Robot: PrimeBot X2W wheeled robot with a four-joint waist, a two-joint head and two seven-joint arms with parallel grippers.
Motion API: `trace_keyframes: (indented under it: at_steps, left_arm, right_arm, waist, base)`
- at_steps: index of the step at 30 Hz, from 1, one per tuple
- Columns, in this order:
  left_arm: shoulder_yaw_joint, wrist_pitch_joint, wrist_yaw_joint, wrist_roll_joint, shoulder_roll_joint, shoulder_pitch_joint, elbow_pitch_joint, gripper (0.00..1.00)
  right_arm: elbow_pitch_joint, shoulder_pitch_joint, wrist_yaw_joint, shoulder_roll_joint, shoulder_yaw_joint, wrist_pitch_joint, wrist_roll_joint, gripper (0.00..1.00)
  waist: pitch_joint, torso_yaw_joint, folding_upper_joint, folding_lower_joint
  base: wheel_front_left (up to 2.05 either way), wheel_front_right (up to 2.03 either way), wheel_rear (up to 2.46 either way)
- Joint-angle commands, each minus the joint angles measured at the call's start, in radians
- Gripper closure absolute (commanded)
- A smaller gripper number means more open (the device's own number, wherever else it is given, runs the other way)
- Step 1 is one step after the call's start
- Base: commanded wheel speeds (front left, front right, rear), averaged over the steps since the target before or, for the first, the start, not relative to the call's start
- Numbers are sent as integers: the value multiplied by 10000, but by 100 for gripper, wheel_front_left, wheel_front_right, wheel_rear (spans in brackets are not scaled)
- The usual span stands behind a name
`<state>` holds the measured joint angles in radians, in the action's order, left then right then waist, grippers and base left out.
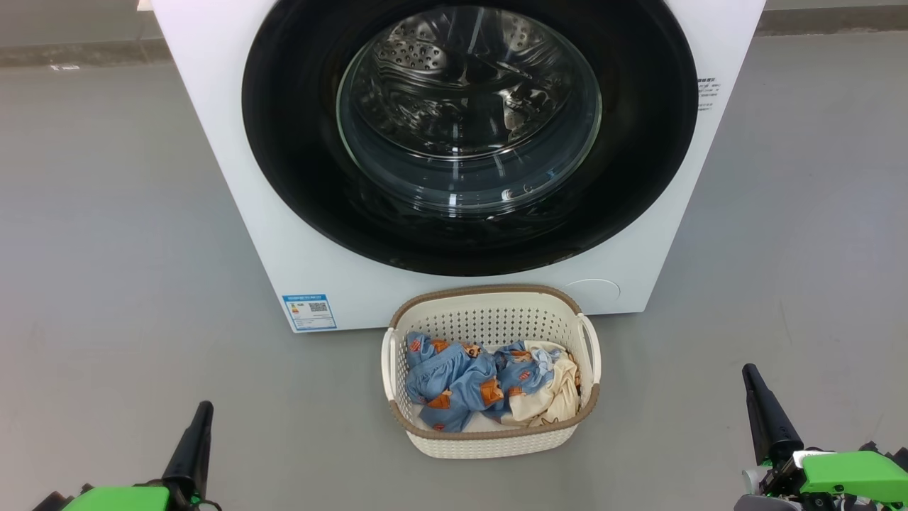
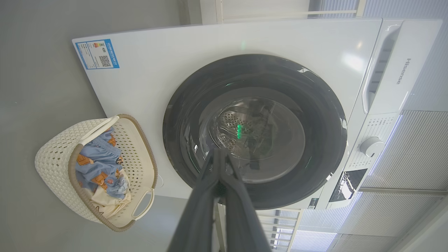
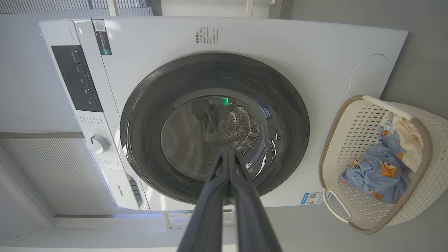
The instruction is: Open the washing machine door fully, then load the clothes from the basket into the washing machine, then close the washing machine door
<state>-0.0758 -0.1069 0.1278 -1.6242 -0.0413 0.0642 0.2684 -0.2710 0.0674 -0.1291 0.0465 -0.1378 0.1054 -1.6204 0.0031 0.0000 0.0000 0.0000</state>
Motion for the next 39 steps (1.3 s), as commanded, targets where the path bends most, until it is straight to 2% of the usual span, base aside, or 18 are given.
trace_keyframes:
  at_steps: [1, 39]
  left_arm:
    - [-356, -44, 29, 137, -113, 435, -237, 100]
    - [-373, -57, 29, 151, -102, 437, -236, 100]
  right_arm:
    - [263, 405, -16, 45, 240, 78, 118, 100]
    - [263, 405, -16, 41, 234, 83, 123, 100]
  waist:
    - [0, 0, 0, 0]
    - [0, 0, 0, 0]
  base:
    - [0, 0, 0]
    - [0, 0, 0]
